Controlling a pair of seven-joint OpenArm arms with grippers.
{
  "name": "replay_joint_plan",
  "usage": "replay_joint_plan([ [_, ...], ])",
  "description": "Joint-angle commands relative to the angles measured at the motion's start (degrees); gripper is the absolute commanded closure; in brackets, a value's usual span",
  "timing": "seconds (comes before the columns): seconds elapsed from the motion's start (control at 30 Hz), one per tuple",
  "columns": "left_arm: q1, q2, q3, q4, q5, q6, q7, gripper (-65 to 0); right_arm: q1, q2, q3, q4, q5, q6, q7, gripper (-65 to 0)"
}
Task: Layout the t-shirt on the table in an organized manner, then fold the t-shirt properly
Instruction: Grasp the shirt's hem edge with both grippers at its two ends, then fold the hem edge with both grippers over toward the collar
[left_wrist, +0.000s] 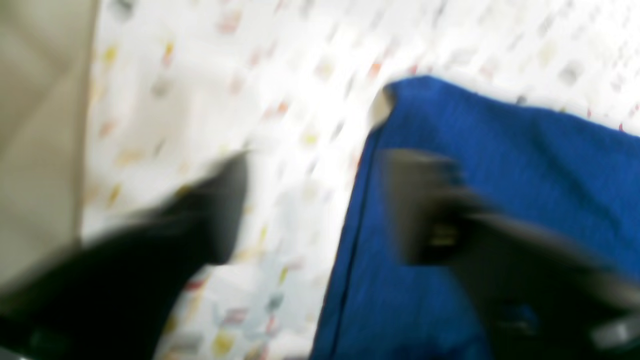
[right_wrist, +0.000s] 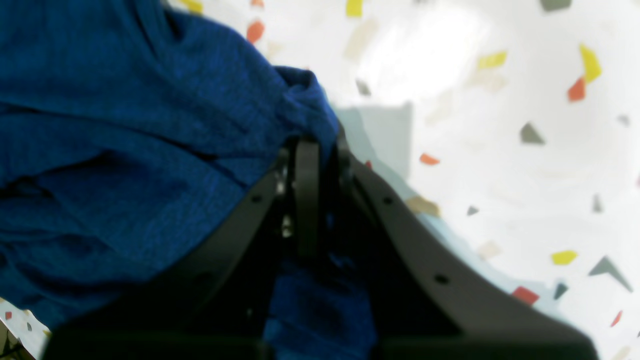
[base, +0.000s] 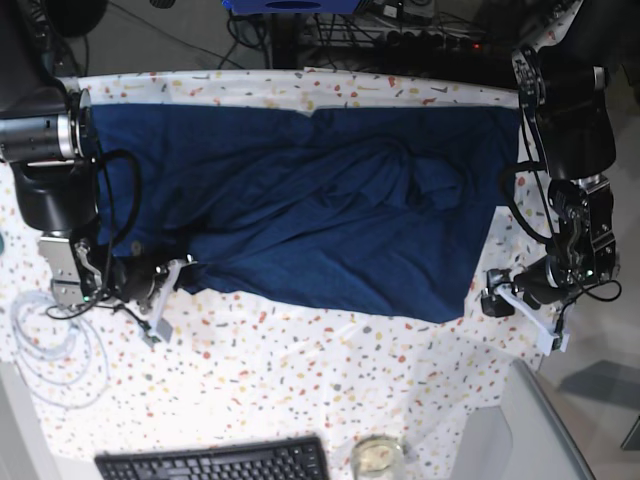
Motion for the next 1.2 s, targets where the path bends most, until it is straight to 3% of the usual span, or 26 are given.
replay_joint_plan([
  [0.0,-2.4,-1.3,1.0,-1.8,-0.5,-0.2,-2.0,-58.3,1.8,0.5,0.2,1.0,0.6,0.4,0.5,0.0],
  [0.07,-5.2,-1.3,3.4,-7.4,-0.6,-0.2,-5.1,-65.0,1.8,0.5,0.2,1.0,0.6,0.4,0.5,0.0],
  [0.3,-14.1,-0.8,5.0,-29.4,-0.6,-0.3,-18.8,-65.0,1.5,0.5,-0.1,1.0,0.6,0.4,0.4,0.0],
  [0.47,-15.9,2.0,5.0,-31.8,-0.5,-0.4,-20.8,-65.0,0.1,0.5,-0.1,3.4,0.6,0.4,0.4,0.0],
  [0.7,-15.9,5.5,9.2,-34.4,-0.6,0.0,-22.5,-56.1,-3.5,0.6,-0.2,11.1,0.6,0.4,-1.3,0.0],
  [0.83,-15.8,5.7,10.6,-38.9,-0.9,3.9,-28.0,-55.6,-4.0,0.8,-0.2,13.4,0.6,0.4,-3.0,0.0],
  [1.07,-14.2,5.5,11.1,-40.4,-0.6,4.1,-29.8,-54.5,-4.6,0.9,-0.2,13.7,0.6,0.4,-2.7,0.0],
  [1.17,-13.0,5.7,11.1,-39.2,-0.7,4.1,-29.9,-41.8,-4.6,0.9,-0.2,13.7,0.6,0.4,-2.7,0.0],
])
